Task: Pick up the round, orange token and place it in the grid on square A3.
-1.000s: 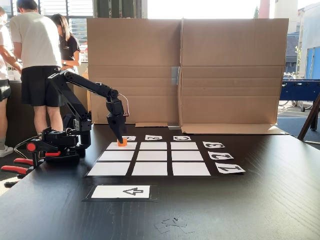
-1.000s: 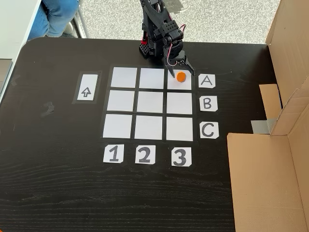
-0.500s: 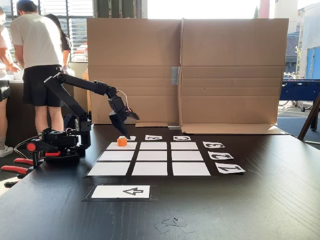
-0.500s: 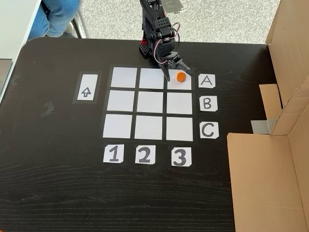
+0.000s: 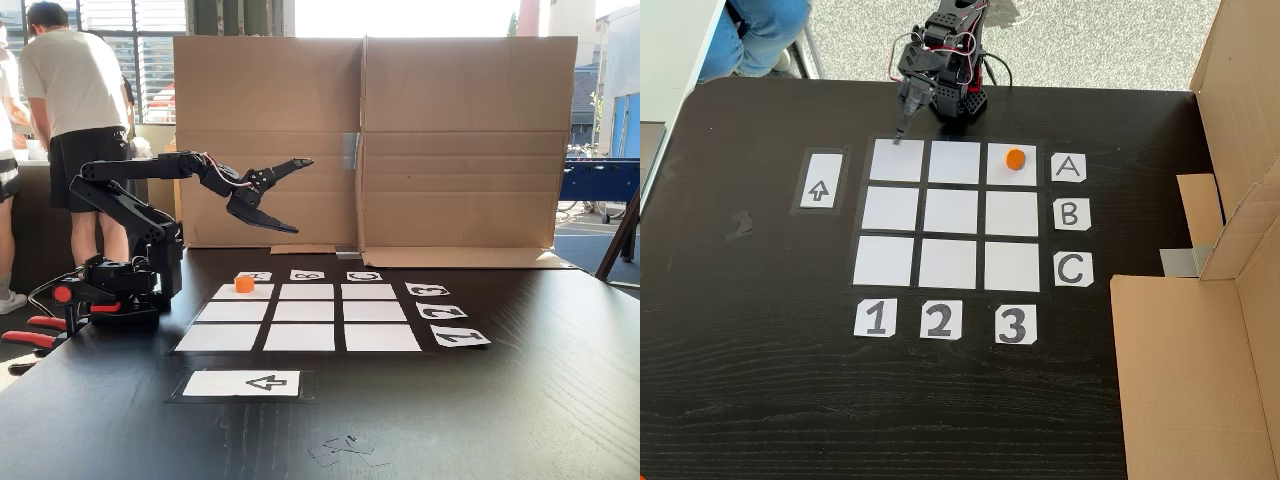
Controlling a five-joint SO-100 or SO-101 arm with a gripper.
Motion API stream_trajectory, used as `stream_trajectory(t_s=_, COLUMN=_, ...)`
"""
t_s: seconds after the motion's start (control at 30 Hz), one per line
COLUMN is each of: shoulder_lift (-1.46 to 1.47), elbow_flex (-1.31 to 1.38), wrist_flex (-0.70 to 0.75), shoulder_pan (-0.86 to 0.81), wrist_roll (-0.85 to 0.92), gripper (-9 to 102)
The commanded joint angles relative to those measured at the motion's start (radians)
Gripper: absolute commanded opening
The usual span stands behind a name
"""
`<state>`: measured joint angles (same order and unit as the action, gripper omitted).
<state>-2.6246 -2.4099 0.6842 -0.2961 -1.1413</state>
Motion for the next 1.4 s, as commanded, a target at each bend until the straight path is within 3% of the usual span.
stream_trajectory(t_s=0.0, shoulder_lift=-0.083, elbow_flex=0.049, wrist_flex=-0.023, shoulder_pan=-0.273, wrist_roll=-0.123, gripper=17)
stream_trajectory(t_s=0.2, shoulder_lift=-0.167, elbow_flex=-0.003, wrist_flex=-0.025, shoulder_pan=-0.595, wrist_roll=-0.275, gripper=-1)
stream_trajectory(t_s=0.47, shoulder_lift=-0.354, elbow_flex=-0.187, wrist_flex=-0.018, shoulder_pan=-1.029, wrist_roll=-0.42, gripper=-1)
stream_trajectory(t_s=0.63, shoulder_lift=-0.497, elbow_flex=-0.319, wrist_flex=0.028, shoulder_pan=-1.216, wrist_roll=-0.44, gripper=-1)
stream_trajectory(t_s=0.7, shoulder_lift=-0.551, elbow_flex=-0.348, wrist_flex=0.097, shoulder_pan=-1.262, wrist_roll=-0.442, gripper=-1)
stream_trajectory(t_s=0.97, shoulder_lift=-0.701, elbow_flex=-0.541, wrist_flex=0.126, shoulder_pan=-1.422, wrist_roll=-0.437, gripper=-1)
stream_trajectory(t_s=1.37, shoulder_lift=-0.706, elbow_flex=-0.618, wrist_flex=0.1, shoulder_pan=-1.434, wrist_roll=-0.425, gripper=-1)
